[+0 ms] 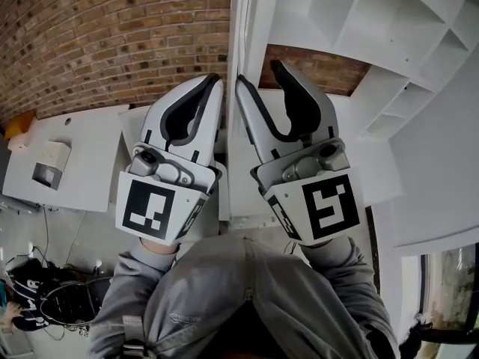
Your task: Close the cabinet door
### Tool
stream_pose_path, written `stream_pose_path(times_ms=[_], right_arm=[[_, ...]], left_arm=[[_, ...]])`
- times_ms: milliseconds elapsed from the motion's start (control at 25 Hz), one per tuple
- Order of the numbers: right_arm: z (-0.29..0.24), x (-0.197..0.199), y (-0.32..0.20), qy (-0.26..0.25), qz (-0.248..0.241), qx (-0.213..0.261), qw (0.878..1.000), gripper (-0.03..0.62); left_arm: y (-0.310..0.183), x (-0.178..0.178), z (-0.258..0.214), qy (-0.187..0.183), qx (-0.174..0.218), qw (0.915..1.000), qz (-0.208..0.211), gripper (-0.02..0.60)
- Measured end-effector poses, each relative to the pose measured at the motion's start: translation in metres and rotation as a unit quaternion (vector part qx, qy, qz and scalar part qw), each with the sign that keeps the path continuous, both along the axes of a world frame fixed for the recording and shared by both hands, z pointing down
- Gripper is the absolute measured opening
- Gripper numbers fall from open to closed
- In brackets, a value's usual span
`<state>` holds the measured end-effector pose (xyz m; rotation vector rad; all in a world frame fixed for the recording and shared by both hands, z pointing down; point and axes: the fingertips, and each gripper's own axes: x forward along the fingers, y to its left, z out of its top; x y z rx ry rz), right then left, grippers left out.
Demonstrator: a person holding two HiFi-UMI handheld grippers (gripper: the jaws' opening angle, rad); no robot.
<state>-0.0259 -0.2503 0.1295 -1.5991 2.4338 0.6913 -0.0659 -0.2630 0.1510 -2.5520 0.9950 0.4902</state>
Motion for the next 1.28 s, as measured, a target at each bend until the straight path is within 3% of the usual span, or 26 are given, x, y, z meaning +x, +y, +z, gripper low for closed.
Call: stream_pose_path(times_ms=[640, 1280], right_arm=[[0.011, -0.002, -0.025, -0.009, 0.029, -0.026, 0.999, 0.178], [0.007, 0.002, -0.027, -0.015, 0.045, -0.028, 0.998, 0.17]], left_arm=[[-0.003, -0.002, 0.005, 0.0, -0.006, 1.0, -0.007, 0.006], [-0.008, 0.01, 0.01, -0.009, -0.016, 0.9997, 0.013, 0.006]])
